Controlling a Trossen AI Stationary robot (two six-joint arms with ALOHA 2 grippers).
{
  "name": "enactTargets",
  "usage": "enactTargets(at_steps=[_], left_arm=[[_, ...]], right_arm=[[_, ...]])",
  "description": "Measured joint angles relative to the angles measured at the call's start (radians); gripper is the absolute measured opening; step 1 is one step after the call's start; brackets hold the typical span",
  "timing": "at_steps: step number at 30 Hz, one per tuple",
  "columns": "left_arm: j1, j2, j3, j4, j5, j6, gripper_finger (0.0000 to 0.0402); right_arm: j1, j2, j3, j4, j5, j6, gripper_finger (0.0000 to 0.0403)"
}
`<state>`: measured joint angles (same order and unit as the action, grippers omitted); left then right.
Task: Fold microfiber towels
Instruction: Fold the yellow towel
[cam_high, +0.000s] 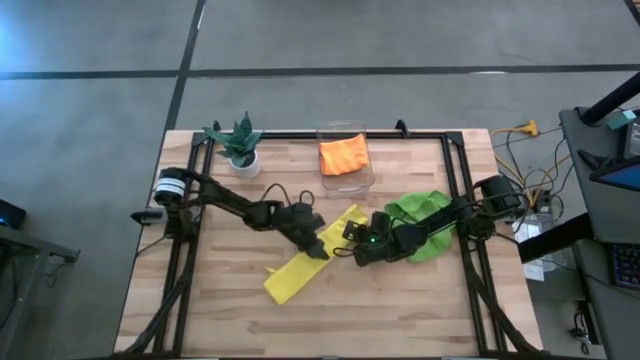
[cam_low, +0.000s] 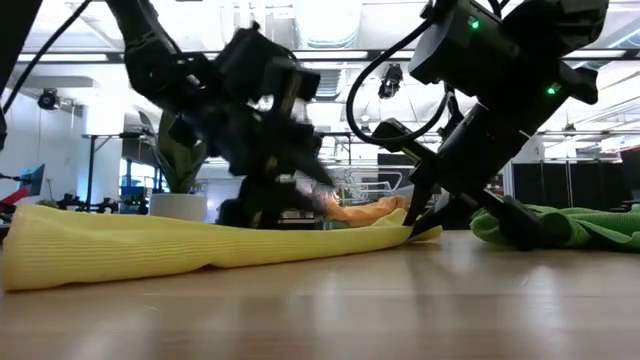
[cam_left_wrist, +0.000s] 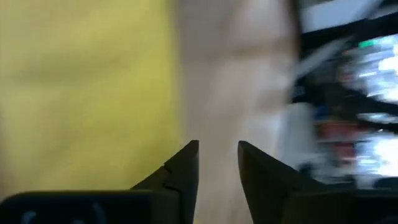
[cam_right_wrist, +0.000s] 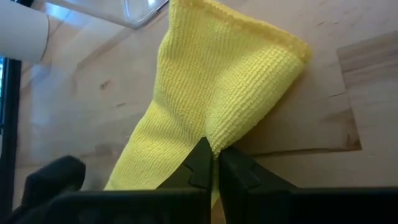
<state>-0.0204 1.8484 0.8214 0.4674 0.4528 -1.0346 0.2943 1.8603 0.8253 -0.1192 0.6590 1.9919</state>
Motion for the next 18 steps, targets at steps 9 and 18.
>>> enactTargets(at_steps=[9, 18], left_arm=[[-0.010, 0.023, 0.038, -0.198, -0.093, 0.134, 0.0032], [0.026, -0.209, 0.024, -0.298, -0.173, 0.231, 0.0008]], right_arm=[[0.005, -0.035, -0.009, -0.007, 0.042, -0.163, 0.0009], [0.057, -0.085, 0.003, 0.042, 0.195, -0.413, 0.0009]])
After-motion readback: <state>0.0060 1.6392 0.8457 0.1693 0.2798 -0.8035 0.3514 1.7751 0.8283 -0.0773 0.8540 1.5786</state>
